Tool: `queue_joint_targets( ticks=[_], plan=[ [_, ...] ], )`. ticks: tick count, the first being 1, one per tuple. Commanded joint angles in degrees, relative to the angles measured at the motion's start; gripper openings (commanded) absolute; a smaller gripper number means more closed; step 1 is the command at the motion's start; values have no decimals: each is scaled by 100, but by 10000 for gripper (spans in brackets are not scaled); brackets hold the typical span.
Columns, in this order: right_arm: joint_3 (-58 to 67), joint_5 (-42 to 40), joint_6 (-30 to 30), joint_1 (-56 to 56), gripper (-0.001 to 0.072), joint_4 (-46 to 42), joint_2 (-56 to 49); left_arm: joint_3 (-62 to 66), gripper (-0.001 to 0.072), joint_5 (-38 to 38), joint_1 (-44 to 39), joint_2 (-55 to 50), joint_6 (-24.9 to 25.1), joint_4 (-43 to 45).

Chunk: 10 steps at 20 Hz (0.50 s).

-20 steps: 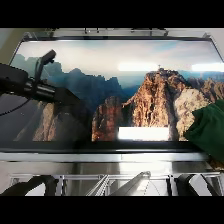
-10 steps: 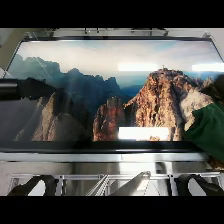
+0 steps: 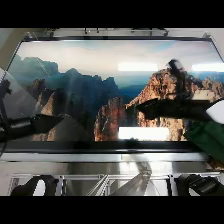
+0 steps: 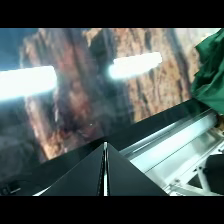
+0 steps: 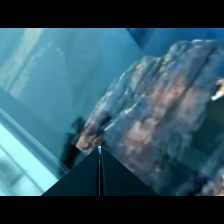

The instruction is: Fold the shirts.

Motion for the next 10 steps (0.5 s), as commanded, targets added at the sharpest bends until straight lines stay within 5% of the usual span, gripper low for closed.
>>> queue_joint_targets(
  ticks=[1, 10],
  plan=[
    [-350, -634, -243, 378, 25, 33, -48, -706, 21, -170, 11, 503, 76, -2],
    [-350, -531, -48, 385, 26, 186, -48, -741, 18, -306, 11, 798, 72, -4]
  ],
)
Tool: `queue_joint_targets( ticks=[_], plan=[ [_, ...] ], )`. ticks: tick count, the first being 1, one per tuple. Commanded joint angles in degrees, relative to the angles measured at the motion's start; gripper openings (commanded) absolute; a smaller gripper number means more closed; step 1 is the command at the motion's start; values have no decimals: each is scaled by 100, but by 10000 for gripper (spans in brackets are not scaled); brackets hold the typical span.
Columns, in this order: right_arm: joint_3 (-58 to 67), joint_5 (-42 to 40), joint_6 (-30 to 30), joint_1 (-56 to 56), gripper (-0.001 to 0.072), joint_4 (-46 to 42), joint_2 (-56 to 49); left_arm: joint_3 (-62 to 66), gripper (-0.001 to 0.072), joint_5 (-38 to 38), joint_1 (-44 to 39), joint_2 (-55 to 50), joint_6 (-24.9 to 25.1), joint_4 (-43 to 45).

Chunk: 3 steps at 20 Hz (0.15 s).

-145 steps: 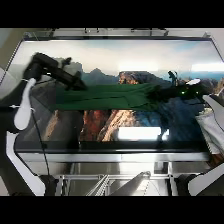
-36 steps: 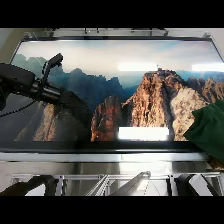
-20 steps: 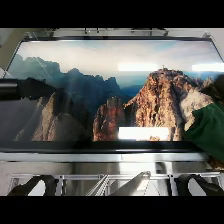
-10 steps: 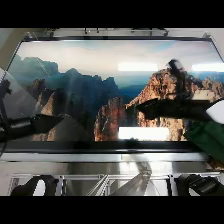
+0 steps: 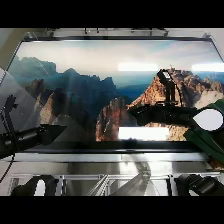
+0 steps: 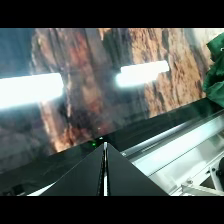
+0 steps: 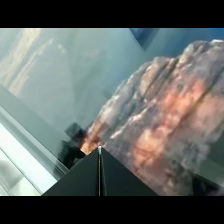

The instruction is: Fold the shirts.

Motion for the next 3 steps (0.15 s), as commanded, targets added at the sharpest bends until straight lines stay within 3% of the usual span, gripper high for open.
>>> queue_joint_targets(
  ticks=[1, 3],
  plan=[
    [-11, -11, 22, 15, 26, 17, -4, -24, 18, -74, 4, 61, 7, 2],
    [-11, -11, 22, 15, 26, 17, -13, -24, 18, -74, 4, 59, 7, 2]
  ],
)
